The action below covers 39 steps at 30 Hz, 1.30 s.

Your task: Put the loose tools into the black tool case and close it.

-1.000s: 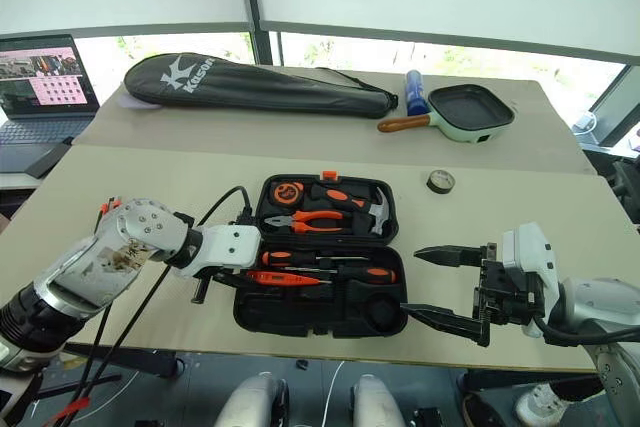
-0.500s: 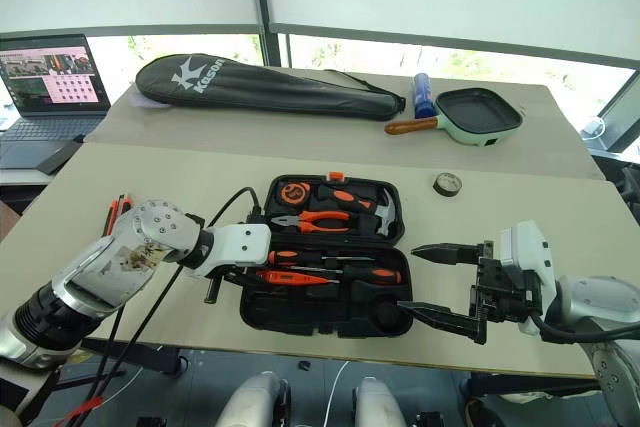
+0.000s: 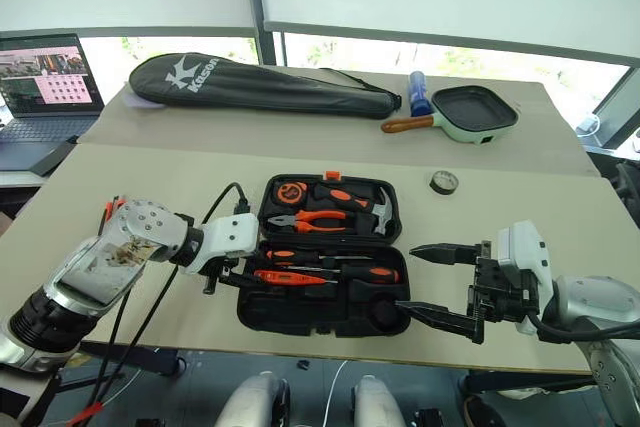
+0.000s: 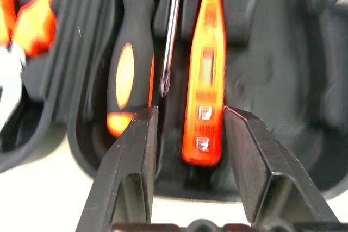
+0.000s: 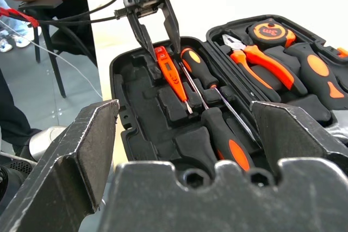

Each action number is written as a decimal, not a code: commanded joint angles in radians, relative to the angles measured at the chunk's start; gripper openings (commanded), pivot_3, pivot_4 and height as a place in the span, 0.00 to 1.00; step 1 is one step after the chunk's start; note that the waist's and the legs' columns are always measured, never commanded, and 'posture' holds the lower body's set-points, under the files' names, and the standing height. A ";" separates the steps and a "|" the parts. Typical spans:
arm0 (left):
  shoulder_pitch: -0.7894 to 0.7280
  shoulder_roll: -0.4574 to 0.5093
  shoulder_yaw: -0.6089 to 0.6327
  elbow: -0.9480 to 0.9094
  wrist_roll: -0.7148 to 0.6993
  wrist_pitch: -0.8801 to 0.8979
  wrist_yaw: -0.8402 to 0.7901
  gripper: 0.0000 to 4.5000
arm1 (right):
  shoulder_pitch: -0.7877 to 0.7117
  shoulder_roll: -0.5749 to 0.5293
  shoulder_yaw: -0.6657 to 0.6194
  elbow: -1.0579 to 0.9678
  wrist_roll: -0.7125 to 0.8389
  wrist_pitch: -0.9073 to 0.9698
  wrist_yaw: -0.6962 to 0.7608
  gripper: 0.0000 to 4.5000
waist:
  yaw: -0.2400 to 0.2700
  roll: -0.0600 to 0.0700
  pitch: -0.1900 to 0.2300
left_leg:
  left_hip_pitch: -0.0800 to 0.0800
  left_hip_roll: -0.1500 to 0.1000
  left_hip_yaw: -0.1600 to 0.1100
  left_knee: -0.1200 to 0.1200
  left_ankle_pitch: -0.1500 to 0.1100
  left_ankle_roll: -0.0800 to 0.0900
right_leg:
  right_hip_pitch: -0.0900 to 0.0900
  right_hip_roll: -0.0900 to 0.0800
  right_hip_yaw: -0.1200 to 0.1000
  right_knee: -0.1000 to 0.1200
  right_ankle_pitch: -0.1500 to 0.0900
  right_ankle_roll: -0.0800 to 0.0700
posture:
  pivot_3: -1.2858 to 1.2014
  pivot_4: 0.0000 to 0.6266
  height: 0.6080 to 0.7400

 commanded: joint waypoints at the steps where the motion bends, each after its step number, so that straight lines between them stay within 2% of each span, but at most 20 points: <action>1: 0.009 0.003 0.089 0.004 -0.083 -0.043 -0.024 0.46 | -0.007 0.007 -0.013 -0.007 0.026 -0.001 -0.003 1.00 | -0.001 0.000 0.000 | 0.000 0.000 0.000 0.000 0.000 0.000 | 0.000 0.000 0.000 0.000 0.000 0.000 | 0.52 0.24 1.00; 7: 0.050 0.086 0.122 0.043 -0.099 -0.101 -0.071 0.46 | 0.003 0.006 -0.030 -0.004 0.031 0.005 -0.003 1.00 | -0.008 0.000 0.000 | 0.000 0.001 0.000 -0.001 0.000 0.000 | -0.001 0.001 0.000 0.000 0.000 0.000 | 0.52 0.24 1.00; 10: 0.031 0.004 0.162 0.070 -0.178 -0.096 -0.040 0.30 | 0.010 0.011 -0.035 0.000 0.030 0.003 -0.006 1.00 | -0.003 0.000 0.000 | 0.000 0.000 0.000 -0.001 0.000 0.000 | -0.001 0.000 0.000 0.000 0.000 0.000 | 0.52 0.24 1.00; 12: 0.035 -0.050 0.154 0.077 -0.196 -0.118 -0.031 0.12 | 0.011 0.017 -0.034 0.004 0.027 -0.002 -0.008 1.00 | 0.003 -0.001 0.001 | -0.001 0.000 0.000 0.000 0.000 0.000 | -0.001 -0.001 0.000 0.000 0.000 0.000 | 0.52 0.24 1.00; 14: 0.039 -0.091 0.143 0.085 -0.197 -0.137 -0.020 0.01 | 0.010 0.020 -0.033 0.008 0.023 -0.005 -0.009 1.00 | 0.002 -0.001 0.001 | -0.001 -0.001 0.000 0.000 0.000 0.000 | -0.001 -0.001 0.000 0.000 0.000 0.001 | 0.52 0.24 1.00; 21: 0.082 -0.158 0.051 0.157 -0.102 -0.269 0.010 0.01 | 0.011 0.034 -0.035 0.011 0.017 -0.012 -0.024 1.00 | -0.006 -0.001 0.001 | -0.001 0.000 0.000 0.000 0.000 0.000 | -0.001 0.000 0.000 0.000 0.000 0.000 | 0.52 0.24 1.00; 25: 0.114 -0.163 0.025 0.187 -0.063 -0.330 0.019 0.01 | 0.018 0.043 -0.038 0.003 0.018 -0.010 -0.035 1.00 | -0.005 -0.001 0.001 | -0.002 -0.001 0.000 0.000 0.000 0.000 | -0.001 0.000 0.000 0.000 0.000 0.000 | 0.52 0.24 1.00; 31: 0.113 -0.188 0.019 0.226 -0.037 -0.324 0.063 0.01 | 0.025 0.048 -0.036 -0.002 0.018 -0.011 -0.043 1.00 | -0.002 -0.001 0.001 | -0.001 -0.001 -0.001 0.000 0.000 0.000 | -0.001 -0.001 0.000 0.000 0.000 0.000 | 0.52 0.24 1.00; 39: 0.121 -0.170 -0.002 0.215 -0.039 -0.291 0.044 0.01 | 0.022 0.054 -0.027 -0.005 0.018 -0.010 -0.048 1.00 | -0.002 -0.001 0.001 | -0.001 0.000 -0.001 0.000 0.000 0.000 | -0.001 0.000 0.000 0.000 0.000 0.000 | 0.52 0.24 1.00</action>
